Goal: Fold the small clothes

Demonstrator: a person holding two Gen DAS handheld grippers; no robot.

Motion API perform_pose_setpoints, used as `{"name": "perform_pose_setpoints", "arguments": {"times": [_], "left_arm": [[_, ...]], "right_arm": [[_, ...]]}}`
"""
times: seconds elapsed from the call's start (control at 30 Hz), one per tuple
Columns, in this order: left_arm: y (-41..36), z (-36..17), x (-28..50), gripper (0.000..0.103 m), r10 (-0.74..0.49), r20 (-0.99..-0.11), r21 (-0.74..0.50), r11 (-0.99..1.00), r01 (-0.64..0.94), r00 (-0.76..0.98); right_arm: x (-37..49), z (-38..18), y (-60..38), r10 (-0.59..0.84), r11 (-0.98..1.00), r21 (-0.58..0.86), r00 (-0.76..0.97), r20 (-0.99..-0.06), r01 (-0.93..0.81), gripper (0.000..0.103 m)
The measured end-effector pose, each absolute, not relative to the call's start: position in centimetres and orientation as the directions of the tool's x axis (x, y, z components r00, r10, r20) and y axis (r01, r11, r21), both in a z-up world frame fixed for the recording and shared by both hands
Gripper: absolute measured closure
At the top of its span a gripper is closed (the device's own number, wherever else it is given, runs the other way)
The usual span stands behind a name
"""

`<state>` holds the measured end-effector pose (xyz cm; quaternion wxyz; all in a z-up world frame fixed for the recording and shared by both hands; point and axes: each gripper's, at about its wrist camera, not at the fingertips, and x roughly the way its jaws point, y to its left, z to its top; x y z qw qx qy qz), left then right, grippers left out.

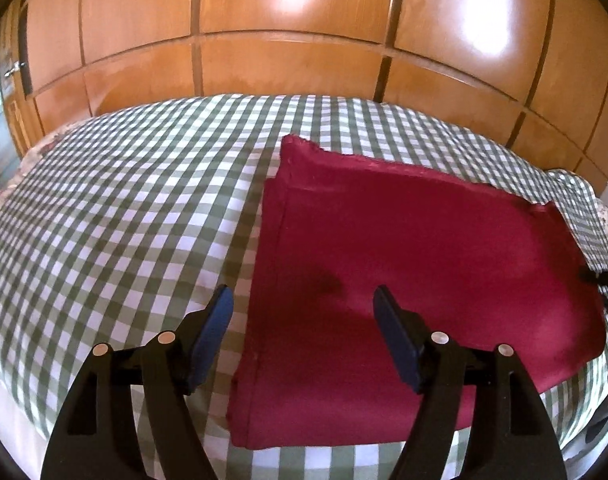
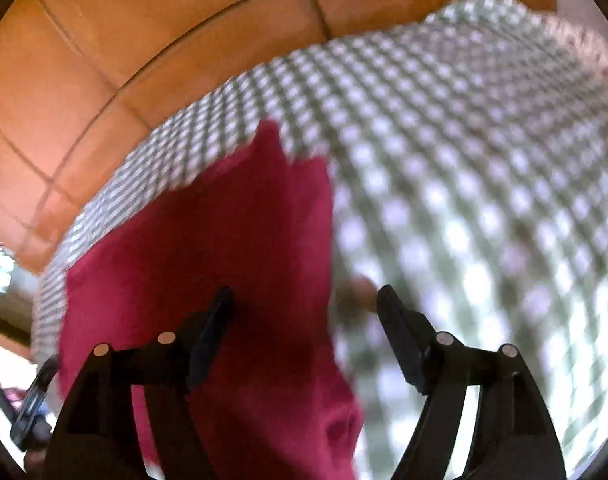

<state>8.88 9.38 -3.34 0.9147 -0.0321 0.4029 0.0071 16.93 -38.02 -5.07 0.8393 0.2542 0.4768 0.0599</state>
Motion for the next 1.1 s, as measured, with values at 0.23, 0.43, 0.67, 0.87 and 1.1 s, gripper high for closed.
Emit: {"name": "perform_pose_setpoints", "arguments": {"times": [0.23,0.43,0.67,0.87,1.1], "left_arm": [[8.0,-3.9,9.1,0.031,-0.069,-0.760,-0.061,0.998,0.034,0.646],[8.8,-3.4,9.2,0.034,-0.126,-0.753,-0.137,0.990,0.033,0.645],[10.8,-3.2,9.7,0.057,-0.345,-0.719,-0.383,0.921,0.072,0.603],[10.7,-3.9,10.5,0.061,-0.464,-0.698,-0.494,0.864,0.102,0.545],[12.3,-2.1,10.5,0.041,-0.581,-0.602,-0.623,0.770,0.133,0.547]], "right_arm": [[13.2,-5.4,-36.6,0.394,0.834,0.536,0.539,-0.744,0.131,0.033],[13.9,-4.5,-35.6,0.393,0.849,0.517,0.523,-0.756,0.109,0.066],[13.4,-1.1,-33.6,0.447,0.833,0.552,0.555,-0.702,0.027,0.074],[14.2,2.4,-28.4,0.518,0.824,0.554,0.553,-0.653,-0.117,0.076],[14.6,3.8,-20.8,0.583,0.808,0.518,0.497,-0.642,-0.280,0.077]]}}
